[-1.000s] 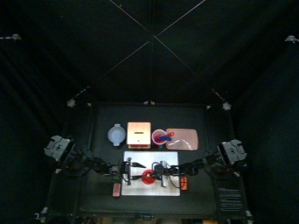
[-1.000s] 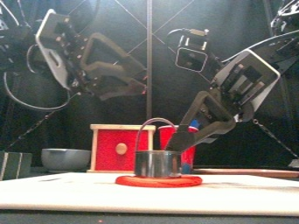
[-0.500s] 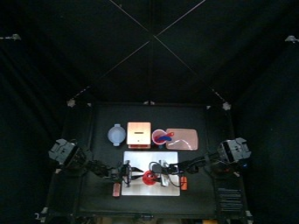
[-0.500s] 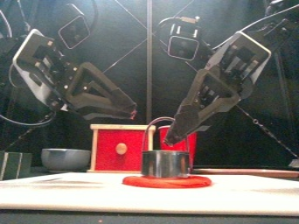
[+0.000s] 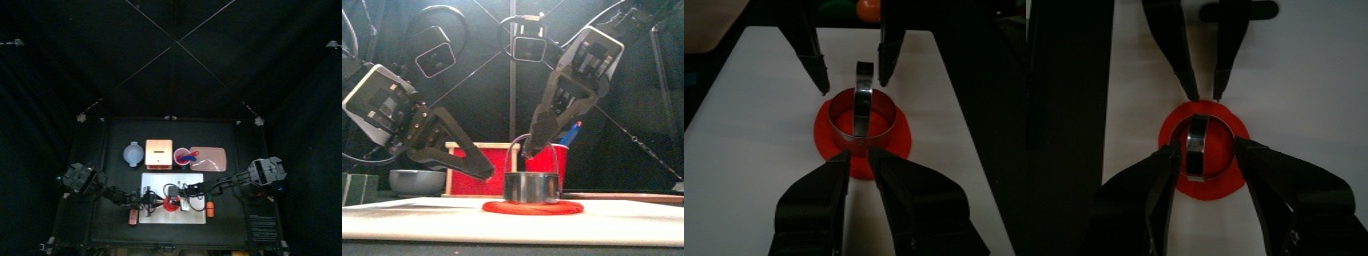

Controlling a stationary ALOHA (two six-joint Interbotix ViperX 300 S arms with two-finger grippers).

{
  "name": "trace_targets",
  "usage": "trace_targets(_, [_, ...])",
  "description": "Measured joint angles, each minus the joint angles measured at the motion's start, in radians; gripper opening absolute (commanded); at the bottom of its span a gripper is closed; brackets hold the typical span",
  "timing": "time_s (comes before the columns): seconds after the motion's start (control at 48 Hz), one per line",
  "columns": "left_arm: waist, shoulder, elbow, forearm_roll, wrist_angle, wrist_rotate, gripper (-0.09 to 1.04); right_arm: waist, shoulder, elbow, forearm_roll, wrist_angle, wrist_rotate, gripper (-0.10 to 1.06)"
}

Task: Get the cutter from the drawer then cut the dough then place the extra dough in the bowl
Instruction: Cut the dough

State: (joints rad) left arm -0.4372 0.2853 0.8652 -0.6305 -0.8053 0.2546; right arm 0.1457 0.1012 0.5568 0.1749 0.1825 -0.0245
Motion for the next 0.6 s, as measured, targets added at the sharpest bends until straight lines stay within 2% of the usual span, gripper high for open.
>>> trace_targets(0.25, [0.025, 0.026, -0.040, -0.003, 0.106, 0.003, 0.66, 0.002, 0.011, -0.037, -0.023, 0.058, 0.002, 0.83])
trace_targets(0.604, [0.041, 0.035, -0.063, -0.014, 0.156, 0.006, 0.66, 0.012, 0.055, -0.078, -0.026, 0.153, 0.006, 0.82])
